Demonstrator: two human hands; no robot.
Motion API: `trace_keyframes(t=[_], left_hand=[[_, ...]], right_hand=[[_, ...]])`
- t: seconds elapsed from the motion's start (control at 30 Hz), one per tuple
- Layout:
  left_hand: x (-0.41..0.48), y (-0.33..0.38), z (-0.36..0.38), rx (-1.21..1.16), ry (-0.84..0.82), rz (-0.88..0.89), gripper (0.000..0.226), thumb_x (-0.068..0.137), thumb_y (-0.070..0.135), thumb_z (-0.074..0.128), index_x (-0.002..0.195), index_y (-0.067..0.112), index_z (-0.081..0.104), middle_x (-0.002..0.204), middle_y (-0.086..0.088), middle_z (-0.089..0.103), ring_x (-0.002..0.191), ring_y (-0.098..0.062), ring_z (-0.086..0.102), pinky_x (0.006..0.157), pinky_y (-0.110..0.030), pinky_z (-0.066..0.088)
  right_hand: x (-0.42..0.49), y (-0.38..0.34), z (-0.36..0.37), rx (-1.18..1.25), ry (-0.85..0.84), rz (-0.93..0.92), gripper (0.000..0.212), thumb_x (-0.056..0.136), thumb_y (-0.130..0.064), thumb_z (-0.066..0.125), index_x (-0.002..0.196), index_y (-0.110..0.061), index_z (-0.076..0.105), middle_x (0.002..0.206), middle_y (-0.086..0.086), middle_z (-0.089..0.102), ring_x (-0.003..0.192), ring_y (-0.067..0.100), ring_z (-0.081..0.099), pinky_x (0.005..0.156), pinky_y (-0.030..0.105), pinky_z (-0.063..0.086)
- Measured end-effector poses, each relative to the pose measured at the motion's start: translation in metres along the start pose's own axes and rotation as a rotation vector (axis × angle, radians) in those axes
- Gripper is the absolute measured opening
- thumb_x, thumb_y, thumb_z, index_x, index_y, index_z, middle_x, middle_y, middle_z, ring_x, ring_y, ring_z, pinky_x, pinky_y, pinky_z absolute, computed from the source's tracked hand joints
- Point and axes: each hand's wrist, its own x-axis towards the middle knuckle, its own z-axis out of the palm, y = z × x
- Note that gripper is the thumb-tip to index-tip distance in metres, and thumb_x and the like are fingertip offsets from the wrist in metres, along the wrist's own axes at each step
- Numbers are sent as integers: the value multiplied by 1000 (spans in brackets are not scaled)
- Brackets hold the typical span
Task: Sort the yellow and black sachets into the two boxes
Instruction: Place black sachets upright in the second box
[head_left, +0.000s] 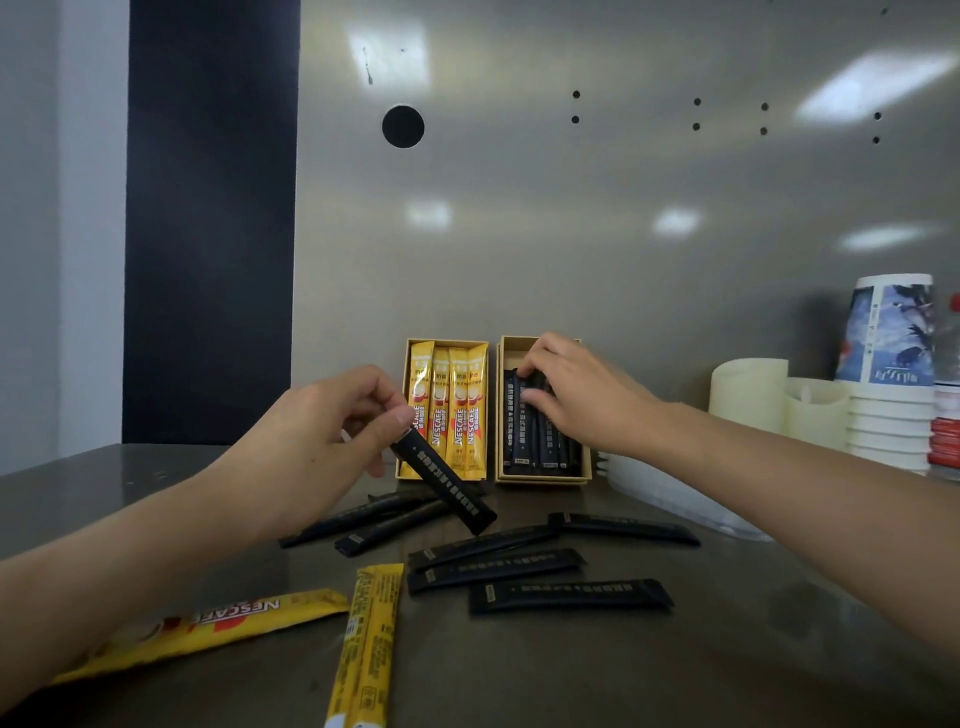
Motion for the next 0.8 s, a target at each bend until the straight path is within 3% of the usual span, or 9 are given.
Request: trace_keyframes(t=[0.1, 0.33, 0.53, 0.63, 0.73, 0.8], left_hand=[[0, 0, 0, 3, -3, -2, 12, 97, 38, 53, 93, 31, 62, 80, 28, 70, 72, 1, 68, 71, -21, 47], [1, -1, -1, -2, -5, -11, 12, 97, 39, 52, 93, 32, 61, 83, 26, 70, 71, 1, 69, 70, -19, 46], [1, 0, -1, -56, -3, -30, 13, 97, 37, 54, 94, 28, 63, 80, 20, 73, 69, 0, 69, 70, -20, 47], [3, -1, -2, -132, 16, -74, 14, 98, 35, 54, 95, 25, 64, 75, 15, 75, 62, 1, 67, 64, -17, 45], [4, -2, -2, -203, 27, -123, 16, 100, 33, 54, 96, 23, 65, 72, 7, 77, 58, 1, 66, 63, -20, 46], [3, -2, -1, -257, 20, -157, 19, 102, 31, 52, 98, 18, 65, 77, 3, 79, 60, -6, 68, 69, -24, 51]], right_hand=[[-3, 10, -10, -32, 34, 16, 21, 99, -26, 58, 118, -19, 59, 120, -2, 56, 108, 14, 56, 91, 34, 53], [-22, 27, -10, -339, -5, -227, 25, 95, -37, 62, 116, -25, 65, 117, -5, 63, 110, 14, 56, 95, 31, 47], [-24, 20, -10, -388, 34, -232, 25, 96, -36, 57, 116, -22, 61, 116, -3, 64, 108, 14, 57, 97, 31, 48], [-23, -1, -25, -148, 55, -132, 19, 101, -38, 49, 110, -26, 62, 104, -12, 63, 95, 5, 55, 88, 28, 49], [-36, -40, -38, 397, -171, -9, 22, 101, -43, 50, 106, -28, 65, 92, -13, 69, 84, 1, 63, 73, 17, 49], [-51, -61, -38, 567, -281, -22, 26, 97, -50, 52, 106, -31, 66, 93, -11, 72, 86, 1, 67, 73, 19, 53]])
